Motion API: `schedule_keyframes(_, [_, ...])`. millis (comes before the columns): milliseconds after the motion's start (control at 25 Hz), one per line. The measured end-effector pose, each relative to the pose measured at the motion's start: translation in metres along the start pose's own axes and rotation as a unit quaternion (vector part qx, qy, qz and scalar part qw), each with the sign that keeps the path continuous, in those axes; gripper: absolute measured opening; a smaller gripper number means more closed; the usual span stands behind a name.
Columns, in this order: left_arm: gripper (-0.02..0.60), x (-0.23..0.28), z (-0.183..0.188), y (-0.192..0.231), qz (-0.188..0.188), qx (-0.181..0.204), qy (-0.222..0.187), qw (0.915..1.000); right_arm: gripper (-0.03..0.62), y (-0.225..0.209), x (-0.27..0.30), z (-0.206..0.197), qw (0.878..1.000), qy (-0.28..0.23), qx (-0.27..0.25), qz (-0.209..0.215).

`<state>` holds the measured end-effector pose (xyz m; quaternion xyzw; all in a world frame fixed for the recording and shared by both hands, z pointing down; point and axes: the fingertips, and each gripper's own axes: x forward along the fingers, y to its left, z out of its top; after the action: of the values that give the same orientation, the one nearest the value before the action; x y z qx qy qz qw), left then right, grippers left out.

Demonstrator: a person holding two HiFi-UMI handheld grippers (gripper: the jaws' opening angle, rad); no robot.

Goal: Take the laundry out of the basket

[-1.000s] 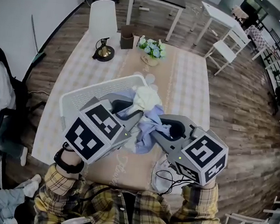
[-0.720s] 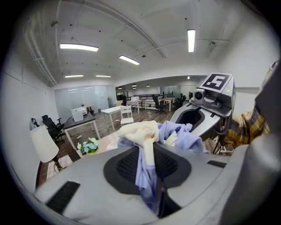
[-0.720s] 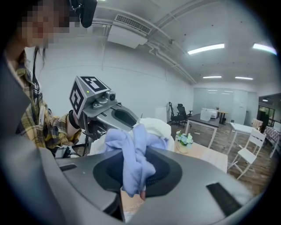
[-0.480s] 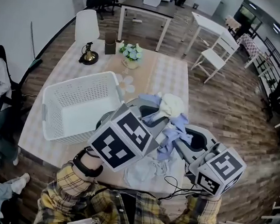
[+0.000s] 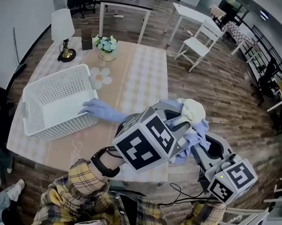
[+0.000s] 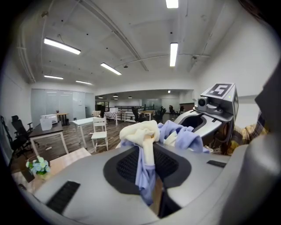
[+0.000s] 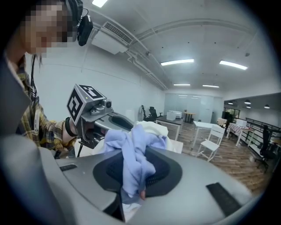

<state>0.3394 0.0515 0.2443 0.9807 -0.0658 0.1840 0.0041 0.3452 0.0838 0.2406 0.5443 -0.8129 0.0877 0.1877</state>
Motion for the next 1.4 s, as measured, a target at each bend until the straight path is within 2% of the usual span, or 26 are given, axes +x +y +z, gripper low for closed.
schedule_keyframes(320, [0.077,0.049,0.008,-0.051,-0.078,0.021,-0.005,0.9967,0.097,-0.027,-0.050,-0.035,0.996,0.019,0.033,-0.076])
schedule_keyframes(600, [0.077,0.047,-0.010,-0.052,-0.100,0.018,0.003,0.9949,0.097,-0.018,-0.042,-0.047,0.995,0.027,0.049,-0.086])
schedule_keyframes(800, [0.078,0.031,-0.040,-0.025,-0.077,0.007,0.023,0.9967,0.098,0.000,-0.005,-0.055,0.996,0.038,0.062,-0.054])
schedule_keyframes(1000, [0.078,0.011,-0.088,0.005,-0.048,-0.016,0.068,0.9964,0.098,0.026,0.045,-0.073,0.995,0.054,0.082,0.001])
schedule_keyframes(1160, [0.087,0.000,-0.140,0.029,-0.021,-0.037,0.115,0.9924,0.100,0.044,0.086,-0.100,0.990,0.075,0.107,0.044])
schedule_keyframes(1400, [0.106,-0.015,-0.214,0.056,0.005,-0.098,0.152,0.9836,0.106,0.068,0.142,-0.148,0.979,0.104,0.156,0.079])
